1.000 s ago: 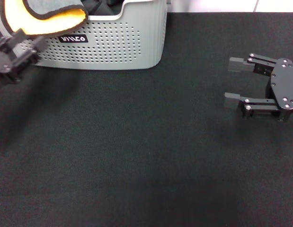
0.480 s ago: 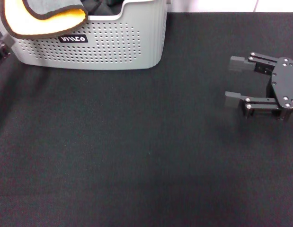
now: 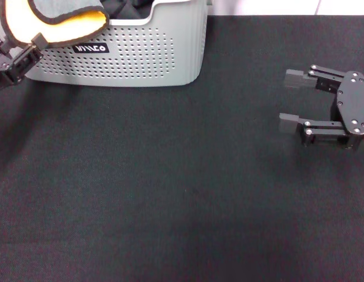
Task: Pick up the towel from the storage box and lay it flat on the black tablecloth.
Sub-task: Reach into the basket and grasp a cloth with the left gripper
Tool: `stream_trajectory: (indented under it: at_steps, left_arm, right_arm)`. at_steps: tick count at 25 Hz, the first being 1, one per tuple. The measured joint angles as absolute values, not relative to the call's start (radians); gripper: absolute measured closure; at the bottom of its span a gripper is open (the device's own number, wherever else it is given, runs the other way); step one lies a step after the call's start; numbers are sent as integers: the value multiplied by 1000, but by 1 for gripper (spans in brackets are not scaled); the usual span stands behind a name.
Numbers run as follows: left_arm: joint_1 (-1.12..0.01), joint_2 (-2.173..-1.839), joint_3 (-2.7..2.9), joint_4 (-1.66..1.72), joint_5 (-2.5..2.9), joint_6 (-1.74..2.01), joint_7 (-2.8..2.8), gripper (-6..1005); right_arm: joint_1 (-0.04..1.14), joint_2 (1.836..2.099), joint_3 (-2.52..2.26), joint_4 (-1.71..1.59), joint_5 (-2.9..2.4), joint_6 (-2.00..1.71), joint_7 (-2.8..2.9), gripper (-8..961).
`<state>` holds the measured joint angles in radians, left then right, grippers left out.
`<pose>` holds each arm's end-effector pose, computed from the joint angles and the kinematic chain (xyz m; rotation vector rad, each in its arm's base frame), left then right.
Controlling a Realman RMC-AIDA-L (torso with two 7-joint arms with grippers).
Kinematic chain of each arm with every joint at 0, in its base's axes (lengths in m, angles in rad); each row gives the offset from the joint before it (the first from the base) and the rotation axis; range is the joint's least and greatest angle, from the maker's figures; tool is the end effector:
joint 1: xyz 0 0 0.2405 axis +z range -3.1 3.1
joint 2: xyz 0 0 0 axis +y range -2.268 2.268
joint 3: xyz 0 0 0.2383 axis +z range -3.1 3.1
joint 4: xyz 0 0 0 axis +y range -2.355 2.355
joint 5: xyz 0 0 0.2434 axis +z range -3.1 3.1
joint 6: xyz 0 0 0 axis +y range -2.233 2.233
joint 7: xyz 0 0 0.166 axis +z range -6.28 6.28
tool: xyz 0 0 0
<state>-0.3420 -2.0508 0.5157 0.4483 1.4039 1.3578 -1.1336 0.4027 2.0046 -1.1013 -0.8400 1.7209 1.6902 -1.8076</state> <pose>-0.3490 0.3479 0.0619 -1.8487 -0.7756 -1.0180 0.1912 0.3389 0.0286 -2.7509 0.2005 1.1069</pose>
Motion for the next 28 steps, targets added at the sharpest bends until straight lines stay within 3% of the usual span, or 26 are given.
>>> stream_trajectory:
  at_steps: [9,14,23,28]
  left_arm:
    - [-331,-2052,506,451,1398,1362,-1133,355]
    - [-333,-2054,506,452,1395,1365,-1137,597]
    - [-340,-2052,506,454,1394,1368,-1141,591]
    - [-340,-2051,506,452,1371,1368,-1141,671]
  right_arm:
    - [389,2006,-1101,-839,1722,1693,-1804,121]
    - [387,2008,-1101,-839,1722,1694,-1804,121]
    - [381,2009,-1101,-839,1721,1695,-1801,120]
    - [380,2009,-1101,-839,1722,1696,-1801,120]
